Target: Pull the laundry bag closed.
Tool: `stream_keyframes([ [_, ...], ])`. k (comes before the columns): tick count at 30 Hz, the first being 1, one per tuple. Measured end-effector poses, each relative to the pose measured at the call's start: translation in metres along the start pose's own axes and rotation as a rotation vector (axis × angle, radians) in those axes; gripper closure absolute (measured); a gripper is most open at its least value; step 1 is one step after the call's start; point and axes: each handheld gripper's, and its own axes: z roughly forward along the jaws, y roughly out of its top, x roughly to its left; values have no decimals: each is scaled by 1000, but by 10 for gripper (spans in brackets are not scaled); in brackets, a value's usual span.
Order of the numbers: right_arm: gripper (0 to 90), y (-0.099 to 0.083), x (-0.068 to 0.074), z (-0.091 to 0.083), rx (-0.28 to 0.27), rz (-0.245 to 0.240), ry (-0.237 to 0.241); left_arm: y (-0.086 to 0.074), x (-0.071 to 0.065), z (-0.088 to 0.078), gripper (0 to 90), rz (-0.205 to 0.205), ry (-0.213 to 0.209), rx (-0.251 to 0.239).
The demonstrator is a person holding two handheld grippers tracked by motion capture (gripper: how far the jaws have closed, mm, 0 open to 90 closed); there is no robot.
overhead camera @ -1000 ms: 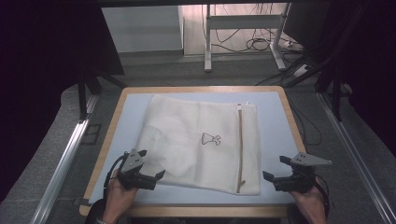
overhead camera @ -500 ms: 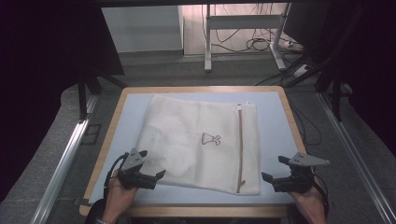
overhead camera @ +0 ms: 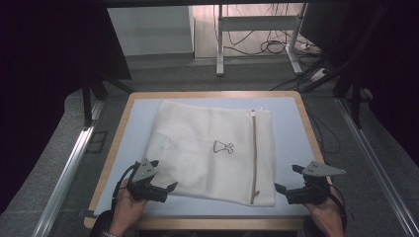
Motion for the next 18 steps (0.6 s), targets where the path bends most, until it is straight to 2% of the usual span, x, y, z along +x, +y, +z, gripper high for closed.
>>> stream_keyframes([
  [9,42,3,8,5,14,-10,18,-1,0,0,9,2,3,2],
  [14,42,6,15,11,22,-27,35,-1,0,2,8,15,-21,1],
  [18,42,7,17,15,34,-27,50,-1,-1,2,7,24,-18,-1],
])
